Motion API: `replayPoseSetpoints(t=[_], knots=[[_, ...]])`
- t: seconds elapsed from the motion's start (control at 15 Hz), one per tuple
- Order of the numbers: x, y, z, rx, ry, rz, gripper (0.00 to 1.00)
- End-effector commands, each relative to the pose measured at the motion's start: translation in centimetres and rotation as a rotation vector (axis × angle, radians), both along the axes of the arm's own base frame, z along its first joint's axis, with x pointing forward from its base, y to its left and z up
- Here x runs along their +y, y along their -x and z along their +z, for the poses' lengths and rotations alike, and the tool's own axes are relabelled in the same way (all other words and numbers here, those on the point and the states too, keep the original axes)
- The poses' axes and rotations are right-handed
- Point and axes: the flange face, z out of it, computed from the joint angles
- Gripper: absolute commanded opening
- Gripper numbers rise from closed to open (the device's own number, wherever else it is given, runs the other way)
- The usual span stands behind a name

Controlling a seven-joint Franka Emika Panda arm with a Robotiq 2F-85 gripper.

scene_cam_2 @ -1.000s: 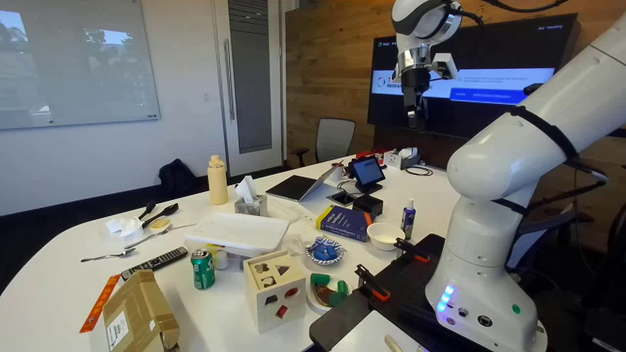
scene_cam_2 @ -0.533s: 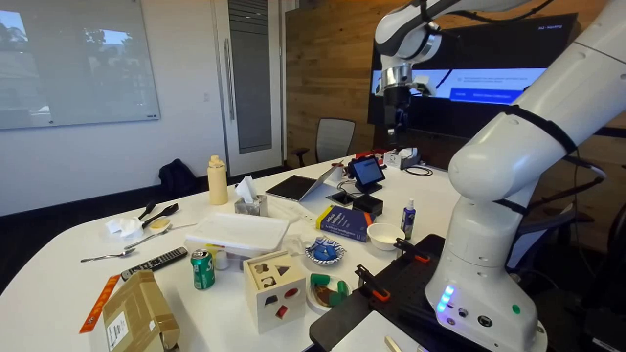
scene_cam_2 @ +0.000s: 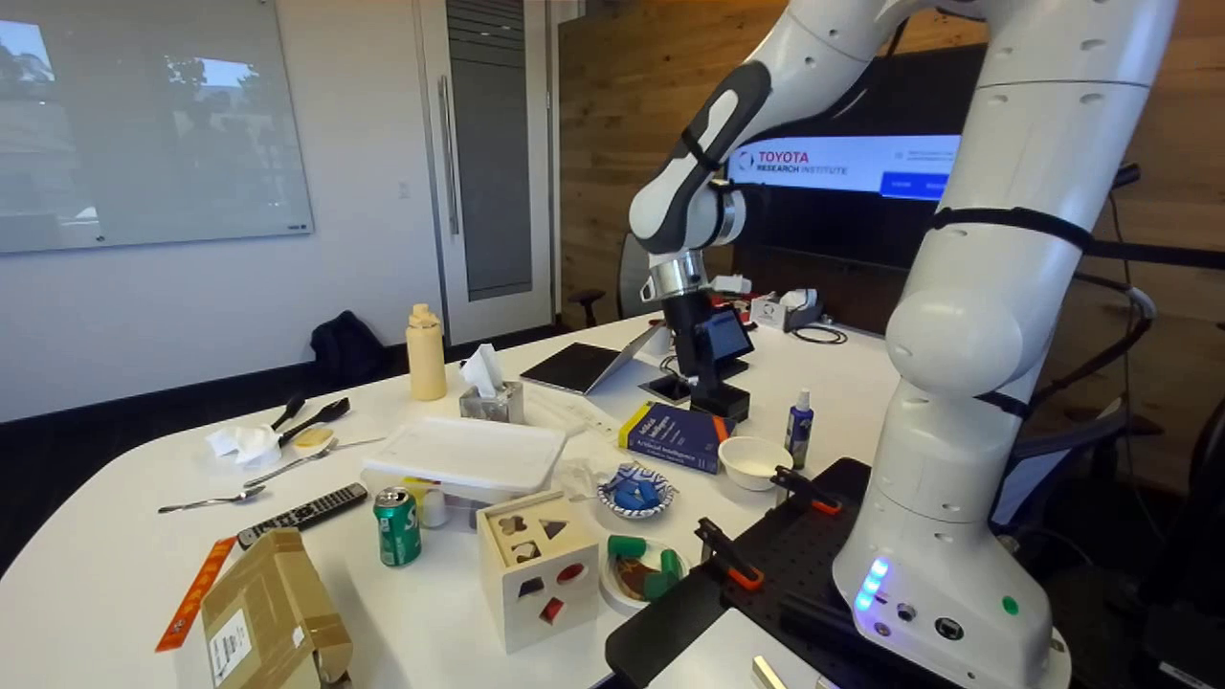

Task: Put the green cylinder inside the white bowl.

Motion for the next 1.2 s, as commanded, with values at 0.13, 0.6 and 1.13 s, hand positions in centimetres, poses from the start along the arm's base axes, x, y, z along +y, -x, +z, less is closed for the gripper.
replayPoseSetpoints(t=[0.13,0.6,1.13], knots=[[5.7,-1.7,-13.5,0.071,0.013,0.171,1.0],[9.3,-3.7,-25.6,0.082,-0.014,0.279,1.0],[11.3,-5.8,-26.4,0.008,-0.059,0.344,1.0]])
